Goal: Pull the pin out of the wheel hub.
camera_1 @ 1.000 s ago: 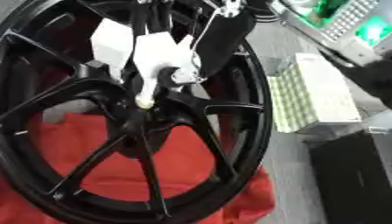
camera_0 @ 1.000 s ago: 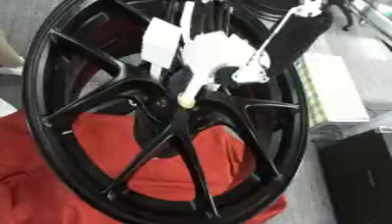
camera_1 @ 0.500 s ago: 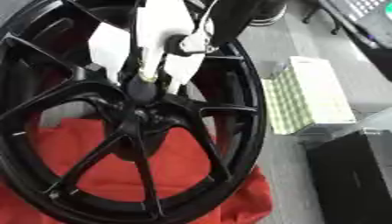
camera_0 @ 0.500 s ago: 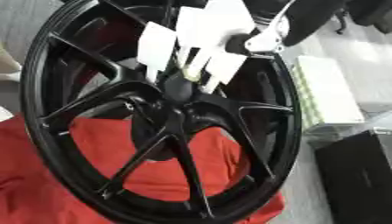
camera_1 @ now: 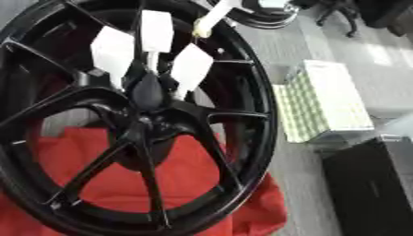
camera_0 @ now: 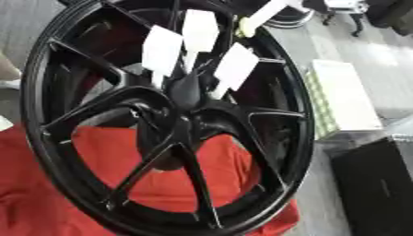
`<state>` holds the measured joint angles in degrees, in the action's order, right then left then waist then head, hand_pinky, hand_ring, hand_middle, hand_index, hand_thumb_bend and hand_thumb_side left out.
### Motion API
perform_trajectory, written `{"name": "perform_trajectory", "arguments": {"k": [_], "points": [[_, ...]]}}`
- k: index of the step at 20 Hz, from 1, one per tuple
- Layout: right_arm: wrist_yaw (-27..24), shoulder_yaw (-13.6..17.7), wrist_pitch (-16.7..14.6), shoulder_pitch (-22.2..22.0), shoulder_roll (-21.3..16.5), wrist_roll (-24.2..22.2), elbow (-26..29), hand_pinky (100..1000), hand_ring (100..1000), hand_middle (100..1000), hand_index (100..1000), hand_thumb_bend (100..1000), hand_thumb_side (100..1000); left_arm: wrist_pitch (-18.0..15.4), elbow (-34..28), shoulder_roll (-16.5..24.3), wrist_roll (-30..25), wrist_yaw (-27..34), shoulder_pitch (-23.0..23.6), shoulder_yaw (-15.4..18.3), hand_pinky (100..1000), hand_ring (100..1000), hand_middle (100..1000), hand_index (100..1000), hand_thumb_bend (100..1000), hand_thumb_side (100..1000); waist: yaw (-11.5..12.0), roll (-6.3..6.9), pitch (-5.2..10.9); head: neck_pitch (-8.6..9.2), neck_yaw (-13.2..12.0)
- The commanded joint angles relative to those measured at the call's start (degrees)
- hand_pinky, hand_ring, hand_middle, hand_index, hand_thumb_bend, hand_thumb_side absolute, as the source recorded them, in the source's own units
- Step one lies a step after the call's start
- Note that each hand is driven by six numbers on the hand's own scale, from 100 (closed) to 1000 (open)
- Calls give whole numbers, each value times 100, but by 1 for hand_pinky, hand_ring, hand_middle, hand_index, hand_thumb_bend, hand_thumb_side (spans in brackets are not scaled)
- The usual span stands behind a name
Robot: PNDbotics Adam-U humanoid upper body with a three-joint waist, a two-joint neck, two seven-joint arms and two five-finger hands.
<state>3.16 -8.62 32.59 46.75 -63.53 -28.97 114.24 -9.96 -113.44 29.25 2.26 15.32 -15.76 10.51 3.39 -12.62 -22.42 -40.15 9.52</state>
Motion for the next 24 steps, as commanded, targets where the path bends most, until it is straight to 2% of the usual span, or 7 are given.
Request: {"name": "perform_trajectory", "arguments": {"k": [1,8,12,15,18,21,24], "points": [[-72,467,130,-219,-411,307,35,918,624,340,479,316,100,-13,-115,83,35,-7,-16,62,861,732,709,833,100,619,-46,83,146,61,-70],[93,1172,820,-1371,-664,756,-27,961,628,347,485,288,100,-20,-115,64,75,-25,19,90,861,732,710,832,100,619,-228,156,146,19,-220],[313,1616,1178,-2072,-559,1005,-552,944,640,383,515,270,100,-34,-115,64,125,-59,63,134,861,732,710,832,100,619,-314,178,139,27,-345],[437,1840,1319,-2451,-381,1104,-912,878,724,556,667,272,100,-41,-115,61,149,-75,68,146,861,732,710,832,100,619,-353,192,127,60,-464],[559,1972,1489,-2711,-213,1053,-1105,896,829,762,809,237,100,-46,-115,54,161,-84,72,151,860,732,710,832,100,619,-370,216,120,62,-527],[661,2084,1577,-2812,-110,980,-1206,885,875,814,863,204,100,-46,-115,40,174,-88,85,157,860,731,710,832,100,618,-385,238,128,56,-559],[763,2189,1539,-2802,-42,1073,-1230,811,854,793,854,162,100,-48,-115,30,185,-85,95,160,860,732,711,832,100,618,-395,261,147,45,-576]]}}
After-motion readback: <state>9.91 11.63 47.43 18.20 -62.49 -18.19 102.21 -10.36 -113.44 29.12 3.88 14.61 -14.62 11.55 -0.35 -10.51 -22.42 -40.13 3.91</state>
